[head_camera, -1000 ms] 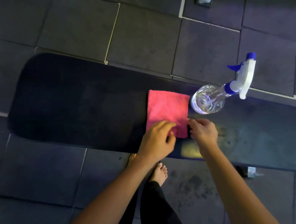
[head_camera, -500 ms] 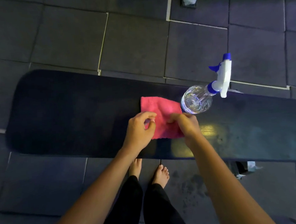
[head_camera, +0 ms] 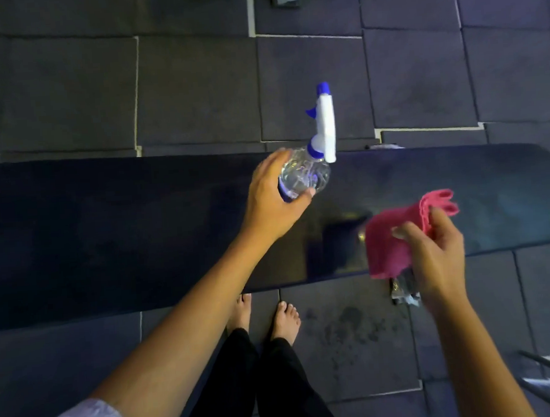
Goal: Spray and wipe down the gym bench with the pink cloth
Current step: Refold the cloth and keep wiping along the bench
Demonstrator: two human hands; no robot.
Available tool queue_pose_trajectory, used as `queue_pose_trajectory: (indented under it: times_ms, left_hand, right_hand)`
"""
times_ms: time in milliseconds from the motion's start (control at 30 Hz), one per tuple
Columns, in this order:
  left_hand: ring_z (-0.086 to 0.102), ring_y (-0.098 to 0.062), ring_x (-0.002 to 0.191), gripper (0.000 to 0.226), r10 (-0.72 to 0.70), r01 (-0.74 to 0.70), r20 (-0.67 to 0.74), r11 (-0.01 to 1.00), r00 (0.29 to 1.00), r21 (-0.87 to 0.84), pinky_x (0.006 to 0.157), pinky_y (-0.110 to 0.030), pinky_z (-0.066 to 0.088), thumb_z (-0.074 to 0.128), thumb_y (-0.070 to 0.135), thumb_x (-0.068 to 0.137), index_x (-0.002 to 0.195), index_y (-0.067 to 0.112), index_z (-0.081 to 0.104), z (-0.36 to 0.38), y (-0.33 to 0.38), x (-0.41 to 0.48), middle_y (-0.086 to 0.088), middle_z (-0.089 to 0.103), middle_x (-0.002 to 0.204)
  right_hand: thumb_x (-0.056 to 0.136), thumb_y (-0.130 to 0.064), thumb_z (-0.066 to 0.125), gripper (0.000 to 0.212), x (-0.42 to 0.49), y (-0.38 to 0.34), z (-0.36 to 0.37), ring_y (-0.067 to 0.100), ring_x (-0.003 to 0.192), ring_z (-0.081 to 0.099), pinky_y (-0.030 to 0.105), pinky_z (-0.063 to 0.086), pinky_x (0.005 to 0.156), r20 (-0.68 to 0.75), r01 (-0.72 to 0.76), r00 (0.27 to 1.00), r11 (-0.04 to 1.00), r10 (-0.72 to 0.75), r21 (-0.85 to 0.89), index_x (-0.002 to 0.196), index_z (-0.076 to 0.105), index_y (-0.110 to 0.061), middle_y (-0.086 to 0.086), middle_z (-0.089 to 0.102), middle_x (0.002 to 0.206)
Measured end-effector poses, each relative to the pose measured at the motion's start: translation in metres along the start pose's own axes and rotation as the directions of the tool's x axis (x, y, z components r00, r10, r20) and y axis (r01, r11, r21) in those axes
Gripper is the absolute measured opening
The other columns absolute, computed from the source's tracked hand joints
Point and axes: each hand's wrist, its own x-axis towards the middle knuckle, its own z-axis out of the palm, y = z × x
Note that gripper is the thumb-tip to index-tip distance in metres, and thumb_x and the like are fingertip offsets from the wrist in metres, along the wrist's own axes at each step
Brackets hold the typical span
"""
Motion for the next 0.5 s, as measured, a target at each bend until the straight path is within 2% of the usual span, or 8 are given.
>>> queue_pose_trajectory:
  times_ms: [100,167,200,233,300,367,433,500]
  left_hand:
    - [0.034,-0.021,0.139,0.073,-0.034,0.033,-0.028,0.999,0.999,-0.022,0.112,-0.041,0.036,0.077,0.019,0.078,0.141,0.009,0.041,0.019,0.007,0.001,-0.005,0.04,0.148]
    - [0.036,-0.023,0.138,0.069,-0.042,0.041,-0.058,0.999,0.997,-0.033,0.111,-0.041,0.036,0.076,0.016,0.079,0.139,0.007,0.043,0.027,0.008,0.0,-0.007,0.042,0.147]
    - [0.04,-0.024,0.136,0.066,-0.038,0.036,-0.077,0.999,0.996,-0.031,0.11,-0.04,0.038,0.075,0.015,0.08,0.138,0.006,0.045,0.029,0.007,0.001,-0.009,0.046,0.144]
    - [0.044,-0.023,0.132,0.062,-0.034,0.031,-0.098,0.999,0.995,-0.025,0.108,-0.036,0.039,0.074,0.014,0.08,0.136,0.006,0.047,0.031,0.006,0.002,-0.009,0.05,0.14]
    - [0.051,-0.021,0.124,0.057,-0.029,0.029,-0.136,1.0,0.99,0.0,0.1,-0.023,0.041,0.074,0.016,0.081,0.132,0.007,0.051,0.032,0.003,0.006,-0.009,0.056,0.132]
    - [0.053,-0.019,0.12,0.055,-0.028,0.032,-0.15,0.999,0.988,0.025,0.093,-0.02,0.042,0.074,0.019,0.081,0.13,0.009,0.052,0.032,0.0,0.013,-0.007,0.058,0.129]
    - [0.054,-0.016,0.118,0.055,-0.019,0.023,-0.138,0.999,0.99,0.025,0.089,-0.016,0.044,0.075,0.023,0.08,0.129,0.012,0.053,0.032,-0.002,0.02,-0.005,0.059,0.128]
    - [0.054,-0.014,0.118,0.054,0.003,-0.002,-0.107,1.0,0.994,0.009,0.084,-0.003,0.04,0.075,0.023,0.08,0.129,0.015,0.053,0.033,-0.004,0.025,-0.003,0.06,0.127]
  right_hand:
    - [0.071,-0.02,0.057,0.009,0.016,0.004,-0.001,0.016,0.064,0.046,0.032,0.04,0.06,-0.003,0.189,0.981,0.948,-0.196,-0.256,0.077,0.052,-0.015,0.006,0.056,0.076]
    - [0.072,-0.018,0.06,0.012,0.025,0.012,0.012,0.026,0.08,0.054,0.035,0.043,0.069,0.109,0.285,0.958,0.86,-0.265,-0.424,0.082,0.054,-0.019,0.008,0.06,0.092]
    - [0.074,-0.015,0.063,0.019,0.029,0.02,0.023,0.033,0.097,0.056,0.038,0.045,0.081,0.189,0.3,0.953,0.817,-0.236,-0.493,0.093,0.058,-0.015,0.015,0.061,0.107]
    - [0.078,-0.013,0.065,0.028,0.03,0.03,0.036,0.038,0.117,0.051,0.04,0.042,0.096,0.273,0.288,0.949,0.79,-0.159,-0.541,0.105,0.059,-0.009,0.021,0.057,0.124]
    - [0.085,-0.017,0.063,0.037,0.025,0.051,0.061,0.04,0.143,0.025,0.042,0.027,0.115,0.393,0.281,0.92,0.722,-0.014,-0.632,0.119,0.054,-0.003,0.021,0.037,0.151]
    - [0.09,-0.024,0.057,0.033,0.016,0.068,0.079,0.037,0.149,0.006,0.047,0.013,0.121,0.438,0.337,0.899,0.643,-0.003,-0.687,0.118,0.054,-0.007,0.016,0.018,0.161]
    - [0.091,-0.023,0.054,0.029,0.01,0.074,0.084,0.034,0.15,0.002,0.048,0.007,0.122,0.424,0.351,0.904,0.65,-0.049,-0.674,0.116,0.054,-0.008,0.014,0.014,0.162]
    - [0.092,-0.021,0.052,0.028,0.003,0.076,0.083,0.031,0.15,0.001,0.045,0.003,0.122,0.448,0.371,0.892,0.661,-0.059,-0.652,0.117,0.054,-0.008,0.012,0.013,0.162]
